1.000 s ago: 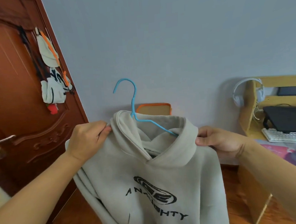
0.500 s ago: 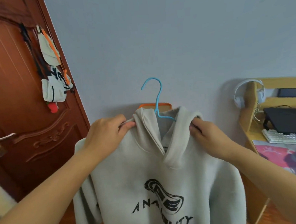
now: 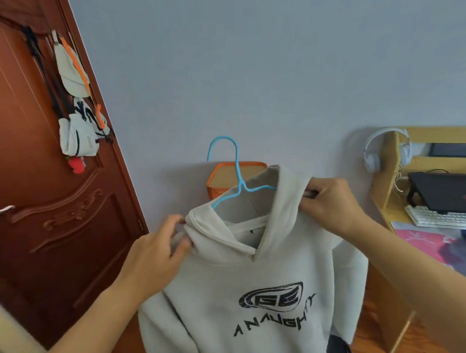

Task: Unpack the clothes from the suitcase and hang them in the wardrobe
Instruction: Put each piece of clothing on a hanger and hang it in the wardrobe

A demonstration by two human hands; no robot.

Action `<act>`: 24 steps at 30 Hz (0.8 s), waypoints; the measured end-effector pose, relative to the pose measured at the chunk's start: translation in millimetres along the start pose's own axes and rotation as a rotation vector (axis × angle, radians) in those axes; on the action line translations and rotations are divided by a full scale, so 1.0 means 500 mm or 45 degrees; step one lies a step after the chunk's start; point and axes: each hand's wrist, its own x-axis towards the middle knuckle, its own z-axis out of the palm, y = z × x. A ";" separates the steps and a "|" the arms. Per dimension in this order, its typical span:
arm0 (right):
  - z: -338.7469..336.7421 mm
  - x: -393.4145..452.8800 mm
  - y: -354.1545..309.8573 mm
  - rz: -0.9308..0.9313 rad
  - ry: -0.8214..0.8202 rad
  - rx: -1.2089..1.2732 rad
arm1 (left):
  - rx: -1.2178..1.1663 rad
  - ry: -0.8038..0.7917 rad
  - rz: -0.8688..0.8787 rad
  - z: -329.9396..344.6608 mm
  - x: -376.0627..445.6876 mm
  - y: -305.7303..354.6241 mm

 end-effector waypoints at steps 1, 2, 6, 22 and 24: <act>0.001 0.010 -0.005 0.041 -0.099 -0.100 | -0.005 0.003 0.012 0.009 0.005 0.006; -0.006 0.025 -0.007 0.083 -0.254 -0.325 | 0.013 0.015 0.043 0.015 0.010 0.010; -0.089 0.060 -0.025 0.099 -0.353 -1.039 | -0.068 0.097 0.134 0.007 0.021 -0.001; 0.150 0.019 -0.109 -0.192 -0.264 -0.425 | -0.166 -0.004 0.019 -0.162 0.011 -0.111; 0.167 0.034 -0.146 -0.215 -0.175 -0.358 | -0.039 0.043 -0.082 -0.195 -0.018 -0.165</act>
